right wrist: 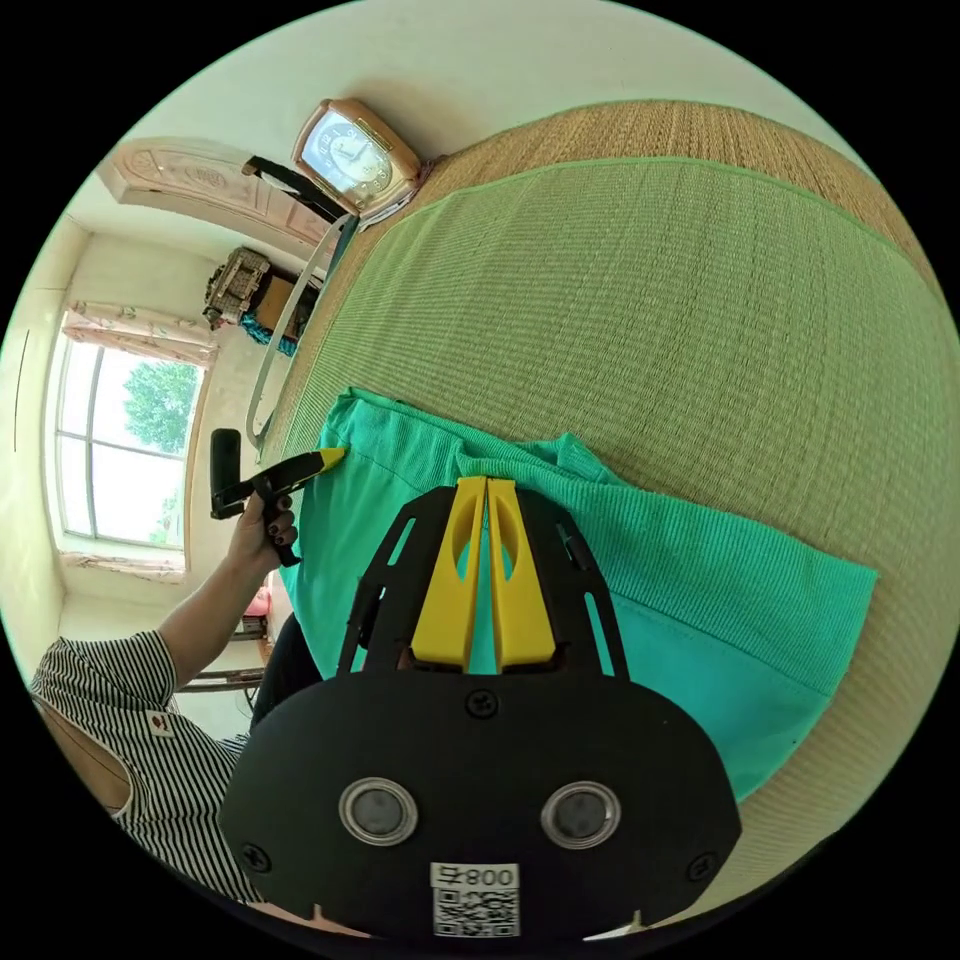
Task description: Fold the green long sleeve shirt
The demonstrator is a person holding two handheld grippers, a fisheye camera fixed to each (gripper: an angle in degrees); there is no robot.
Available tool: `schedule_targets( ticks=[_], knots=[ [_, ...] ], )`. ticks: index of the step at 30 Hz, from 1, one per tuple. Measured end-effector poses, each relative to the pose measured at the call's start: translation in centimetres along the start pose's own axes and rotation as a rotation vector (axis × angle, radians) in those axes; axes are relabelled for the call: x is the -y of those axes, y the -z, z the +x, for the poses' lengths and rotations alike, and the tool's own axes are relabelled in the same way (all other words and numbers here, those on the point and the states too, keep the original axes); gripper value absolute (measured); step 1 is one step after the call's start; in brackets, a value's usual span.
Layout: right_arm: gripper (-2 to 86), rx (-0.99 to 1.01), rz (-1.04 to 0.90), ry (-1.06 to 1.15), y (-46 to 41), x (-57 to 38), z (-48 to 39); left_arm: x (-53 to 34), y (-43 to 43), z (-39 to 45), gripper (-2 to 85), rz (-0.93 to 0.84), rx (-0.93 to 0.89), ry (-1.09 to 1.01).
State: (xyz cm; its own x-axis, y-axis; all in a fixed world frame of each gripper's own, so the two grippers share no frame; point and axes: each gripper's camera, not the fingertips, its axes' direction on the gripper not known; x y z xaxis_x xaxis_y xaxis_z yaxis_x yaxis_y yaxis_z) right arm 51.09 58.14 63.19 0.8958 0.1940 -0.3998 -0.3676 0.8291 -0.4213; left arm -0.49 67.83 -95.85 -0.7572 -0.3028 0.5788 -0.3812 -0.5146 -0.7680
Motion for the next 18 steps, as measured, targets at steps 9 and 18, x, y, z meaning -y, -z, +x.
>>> schedule_targets(
  ticks=[9, 18],
  knots=[
    [0.0, 0.017, 0.046, -0.091, 0.6, -2.0, 1.4, -3.0, 3.5, -1.9, 0.2, 0.097, 0.017, 0.071],
    [0.2, 0.128, 0.158, -0.132, 4.3, -6.7, 2.7, -5.4, 7.3, -2.4, 2.8, 0.105, 0.015, 0.053]
  ],
)
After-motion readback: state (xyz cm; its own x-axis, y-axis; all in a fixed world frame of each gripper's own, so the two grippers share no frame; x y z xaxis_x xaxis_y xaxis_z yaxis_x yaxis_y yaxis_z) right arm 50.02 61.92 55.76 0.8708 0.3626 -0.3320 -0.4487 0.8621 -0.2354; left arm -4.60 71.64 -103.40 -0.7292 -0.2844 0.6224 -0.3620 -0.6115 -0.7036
